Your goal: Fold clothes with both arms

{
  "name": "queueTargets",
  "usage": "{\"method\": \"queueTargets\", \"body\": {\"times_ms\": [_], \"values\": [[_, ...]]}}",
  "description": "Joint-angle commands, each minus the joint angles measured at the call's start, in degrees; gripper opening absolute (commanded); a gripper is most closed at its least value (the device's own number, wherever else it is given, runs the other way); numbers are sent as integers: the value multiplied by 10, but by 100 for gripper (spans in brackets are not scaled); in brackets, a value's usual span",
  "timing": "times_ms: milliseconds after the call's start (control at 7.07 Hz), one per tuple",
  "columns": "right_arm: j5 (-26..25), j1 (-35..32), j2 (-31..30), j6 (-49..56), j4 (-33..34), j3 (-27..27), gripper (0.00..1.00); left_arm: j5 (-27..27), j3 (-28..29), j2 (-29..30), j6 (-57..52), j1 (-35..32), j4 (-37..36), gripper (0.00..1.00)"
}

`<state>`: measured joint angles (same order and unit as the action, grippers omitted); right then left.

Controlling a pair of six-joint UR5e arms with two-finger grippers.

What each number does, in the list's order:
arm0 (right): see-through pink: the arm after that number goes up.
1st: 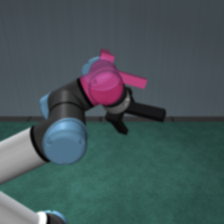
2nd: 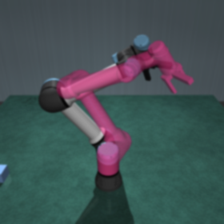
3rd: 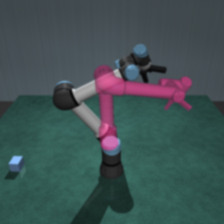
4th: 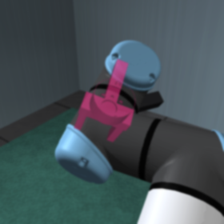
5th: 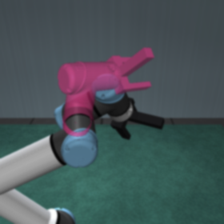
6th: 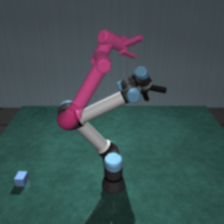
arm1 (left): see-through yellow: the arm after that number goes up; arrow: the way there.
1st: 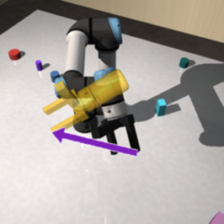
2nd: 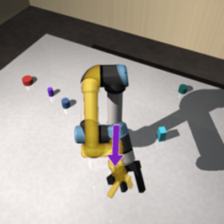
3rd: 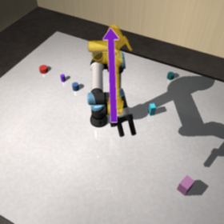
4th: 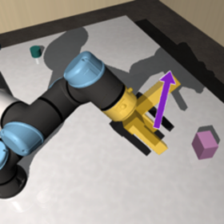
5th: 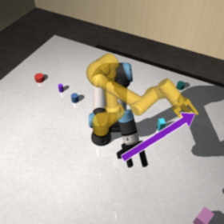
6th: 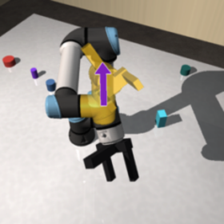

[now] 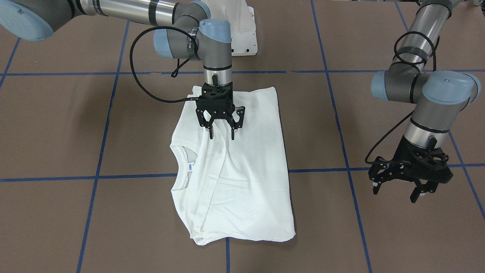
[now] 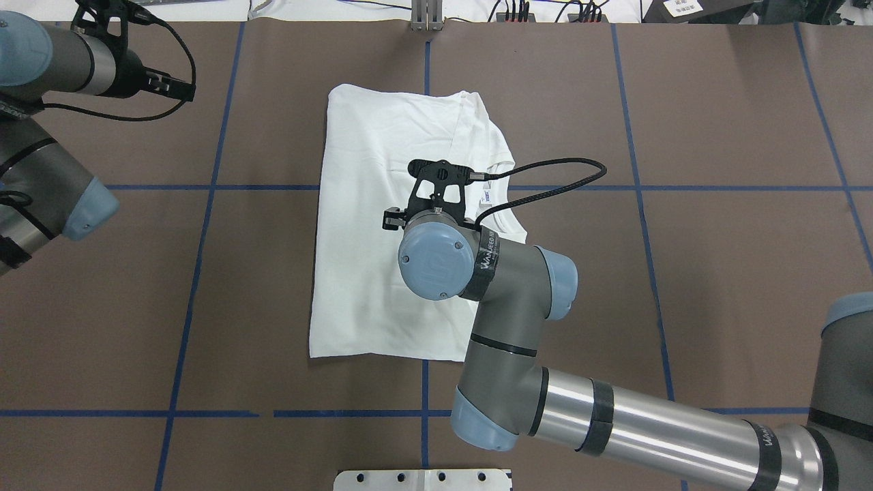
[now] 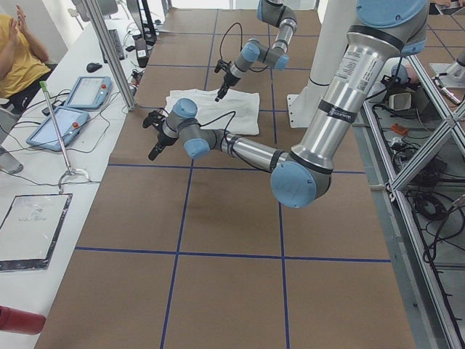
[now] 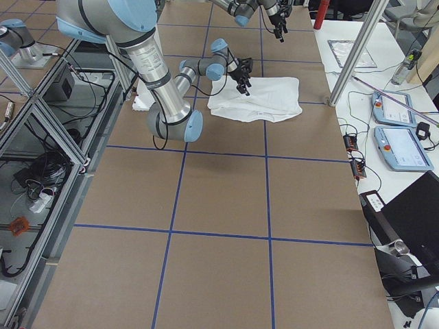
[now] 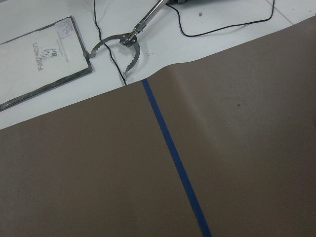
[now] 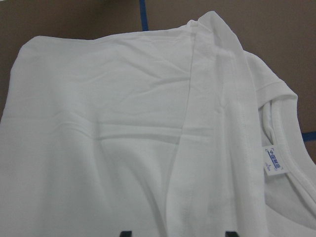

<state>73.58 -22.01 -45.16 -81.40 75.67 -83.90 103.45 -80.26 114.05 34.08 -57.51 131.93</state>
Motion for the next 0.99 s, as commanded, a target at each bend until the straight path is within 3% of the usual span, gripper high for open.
{"method": "queueTargets", "body": {"times_ms": [0,141,424,707,848], "values": [[8,0,2,37,-57,38,49,-1,-15,-15,3,0,0,100],[10,0,2,38,-56,38,44,0,-17,-18,3,0,0,100],[30,0,-5,56,-57,31,0,0,-17,-18,3,0,0,100],[50,-1,-39,62,-56,-2,0,0,-17,-18,4,0,0,100],[51,-3,-66,68,-41,-51,0,0,-17,-18,4,0,0,100]]}}
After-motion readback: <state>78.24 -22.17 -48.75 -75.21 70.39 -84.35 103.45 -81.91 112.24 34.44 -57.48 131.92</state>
